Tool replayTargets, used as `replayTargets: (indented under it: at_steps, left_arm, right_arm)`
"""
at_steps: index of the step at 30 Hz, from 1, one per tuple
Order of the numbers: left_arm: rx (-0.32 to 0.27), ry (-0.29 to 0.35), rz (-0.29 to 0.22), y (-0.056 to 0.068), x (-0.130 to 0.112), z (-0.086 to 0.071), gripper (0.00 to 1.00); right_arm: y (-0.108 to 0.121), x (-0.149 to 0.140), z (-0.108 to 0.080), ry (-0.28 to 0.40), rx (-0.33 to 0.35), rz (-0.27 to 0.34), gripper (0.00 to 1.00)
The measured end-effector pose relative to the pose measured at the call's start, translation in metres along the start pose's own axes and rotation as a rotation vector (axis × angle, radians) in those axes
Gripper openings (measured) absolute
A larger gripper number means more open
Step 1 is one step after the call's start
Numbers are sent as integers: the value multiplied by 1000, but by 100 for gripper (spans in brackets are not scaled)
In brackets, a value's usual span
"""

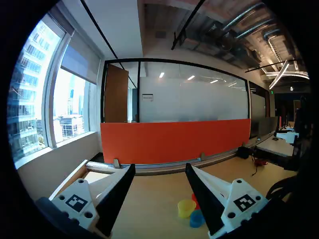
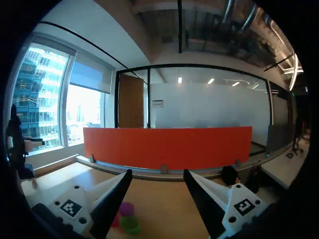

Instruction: Pour water

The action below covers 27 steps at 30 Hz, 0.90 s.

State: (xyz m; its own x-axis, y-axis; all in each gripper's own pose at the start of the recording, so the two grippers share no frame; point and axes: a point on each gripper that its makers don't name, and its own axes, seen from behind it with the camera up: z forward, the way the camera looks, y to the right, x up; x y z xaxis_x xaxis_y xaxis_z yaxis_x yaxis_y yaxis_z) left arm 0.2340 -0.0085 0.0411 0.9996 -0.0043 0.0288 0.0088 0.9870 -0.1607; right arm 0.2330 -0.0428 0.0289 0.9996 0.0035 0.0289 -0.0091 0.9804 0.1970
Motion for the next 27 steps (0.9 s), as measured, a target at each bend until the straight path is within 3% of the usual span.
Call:
replayTargets:
  at_steps: [9, 21, 27]
  left_arm:
    - [-82, -10, -8, 16, 6, 2, 93]
    - [-202, -31, -50, 38, -6, 5, 93]
    - [-266, -23, -43, 53, -2, 1, 92]
  right_arm:
    - [-9, 8, -1, 16, 55, -11, 99]
    - [-50, 10, -12, 24, 269, -41, 99]
    - [-73, 13, -18, 31, 367, -54, 99]
